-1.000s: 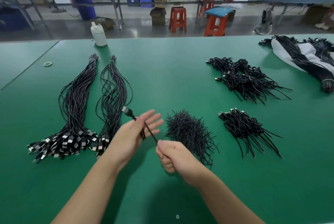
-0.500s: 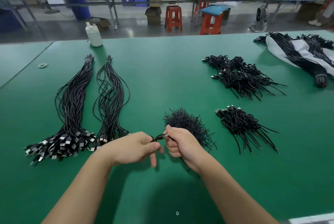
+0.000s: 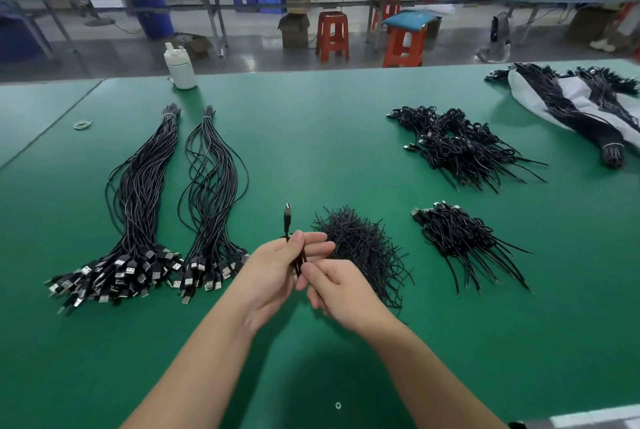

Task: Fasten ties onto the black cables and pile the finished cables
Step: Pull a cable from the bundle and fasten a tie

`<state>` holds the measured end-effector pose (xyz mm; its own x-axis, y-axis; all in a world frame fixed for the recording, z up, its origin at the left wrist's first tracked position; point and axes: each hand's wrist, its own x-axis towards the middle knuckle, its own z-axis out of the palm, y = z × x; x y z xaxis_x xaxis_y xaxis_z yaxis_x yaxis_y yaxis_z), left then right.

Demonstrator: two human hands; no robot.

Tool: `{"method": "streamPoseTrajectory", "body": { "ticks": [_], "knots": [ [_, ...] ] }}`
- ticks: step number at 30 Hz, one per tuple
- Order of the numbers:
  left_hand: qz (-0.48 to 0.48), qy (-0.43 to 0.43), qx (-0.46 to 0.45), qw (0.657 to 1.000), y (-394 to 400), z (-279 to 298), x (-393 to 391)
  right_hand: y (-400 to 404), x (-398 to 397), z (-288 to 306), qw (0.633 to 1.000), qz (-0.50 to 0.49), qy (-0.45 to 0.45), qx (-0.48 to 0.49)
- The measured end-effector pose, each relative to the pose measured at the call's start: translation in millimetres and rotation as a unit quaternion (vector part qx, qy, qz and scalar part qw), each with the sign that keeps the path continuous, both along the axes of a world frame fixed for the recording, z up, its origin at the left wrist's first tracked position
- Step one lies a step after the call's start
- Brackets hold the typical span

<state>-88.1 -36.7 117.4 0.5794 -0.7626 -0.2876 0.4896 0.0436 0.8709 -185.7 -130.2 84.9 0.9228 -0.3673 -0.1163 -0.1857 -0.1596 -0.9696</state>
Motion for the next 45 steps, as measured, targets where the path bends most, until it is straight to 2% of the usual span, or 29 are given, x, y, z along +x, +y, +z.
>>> {"method": "streamPoseTrajectory", "body": {
  "ticks": [5, 7, 10, 13, 16, 21, 26, 33, 38, 42, 45],
  "knots": [
    [0.056, 0.041, -0.076, 0.995, -4, 1, -4, -2, 0, -4, 0.998, -0.032, 0.05, 0.027],
    [0.057, 0.058, -0.098, 0.992, -5, -1, -4, -3, 0, -3, 0.996, -0.032, 0.015, 0.079],
    [0.036, 0.068, -0.114, 0.991, -7, -1, -6, -6, -1, -3, 0.976, -0.01, -0.064, 0.207],
    [-0.002, 0.064, -0.131, 0.989, -6, 0, -8, -8, -3, -1, 0.965, -0.006, -0.115, 0.236],
    [-0.063, 0.069, -0.132, 0.987, -4, 1, -7, -8, -5, -1, 0.967, -0.015, -0.114, 0.229],
    [-0.172, 0.062, -0.115, 0.976, 5, 5, 0, -11, -8, -3, 0.985, -0.006, -0.065, 0.16],
    [-0.238, 0.001, -0.056, 0.97, 12, 14, 6, -9, -9, -5, 0.983, 0.015, -0.066, 0.17],
    [-0.25, -0.065, -0.021, 0.966, 19, 21, 2, -2, -14, -4, 0.993, 0.012, -0.067, 0.092],
    [-0.236, -0.094, -0.003, 0.967, 24, 23, -5, 0, -17, -5, 0.996, 0.01, -0.043, 0.077],
    [-0.251, -0.196, 0.04, 0.947, 26, 24, -8, 1, -17, -8, 0.998, 0.003, -0.051, 0.027],
    [-0.262, -0.232, 0.064, 0.935, 28, 34, -12, -1, -19, -7, 0.998, -0.002, -0.056, 0.001]
  ]
}}
